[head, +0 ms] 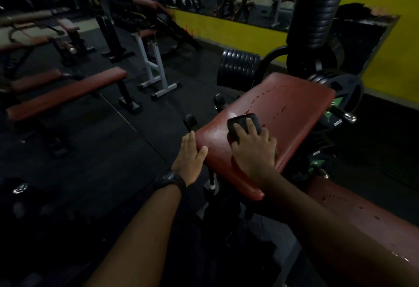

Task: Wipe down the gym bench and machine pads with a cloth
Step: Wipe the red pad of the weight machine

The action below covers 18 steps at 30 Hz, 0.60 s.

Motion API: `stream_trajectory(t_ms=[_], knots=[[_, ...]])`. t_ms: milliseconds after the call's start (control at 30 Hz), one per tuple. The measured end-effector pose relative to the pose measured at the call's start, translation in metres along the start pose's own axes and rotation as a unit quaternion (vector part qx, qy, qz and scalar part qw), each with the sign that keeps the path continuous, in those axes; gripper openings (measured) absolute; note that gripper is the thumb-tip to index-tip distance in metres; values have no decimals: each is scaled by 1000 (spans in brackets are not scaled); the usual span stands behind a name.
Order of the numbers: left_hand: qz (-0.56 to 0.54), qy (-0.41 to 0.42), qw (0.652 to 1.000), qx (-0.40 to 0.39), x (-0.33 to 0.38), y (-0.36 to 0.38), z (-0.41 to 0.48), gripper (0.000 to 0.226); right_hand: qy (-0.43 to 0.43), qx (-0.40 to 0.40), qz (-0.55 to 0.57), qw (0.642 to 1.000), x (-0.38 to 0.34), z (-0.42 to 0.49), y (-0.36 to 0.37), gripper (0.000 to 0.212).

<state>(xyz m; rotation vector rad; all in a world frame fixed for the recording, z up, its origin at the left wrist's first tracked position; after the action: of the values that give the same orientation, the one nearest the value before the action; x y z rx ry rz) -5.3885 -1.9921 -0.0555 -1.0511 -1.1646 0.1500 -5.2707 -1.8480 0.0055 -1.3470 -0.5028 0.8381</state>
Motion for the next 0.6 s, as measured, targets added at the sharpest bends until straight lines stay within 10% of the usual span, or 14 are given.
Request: stream_trajectory(t_ms=[233,467,600], knots=[[12,43,999,-22,0,-10,4,91,-174,-12,26,984,-74,-1,7,52],[82,33,994,-69,-5,-3,2,101,-68,-17,-4,998,-40,40,11,57],[19,19,999,-43,-10,-10,9,105,-170,-23,7,985,-85,9,12,54]])
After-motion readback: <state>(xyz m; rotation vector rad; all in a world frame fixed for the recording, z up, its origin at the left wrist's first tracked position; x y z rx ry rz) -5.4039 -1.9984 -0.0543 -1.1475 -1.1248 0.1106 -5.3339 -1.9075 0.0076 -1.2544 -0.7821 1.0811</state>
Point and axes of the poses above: each hand's wrist, its own z-axis towards the middle knuckle, its own y-axis out of the palm, x = y × z, the point moved 10 cm from there along z, towards the middle knuckle, and after that the axes turned 6 degrees about x, right-handed, at the moved point
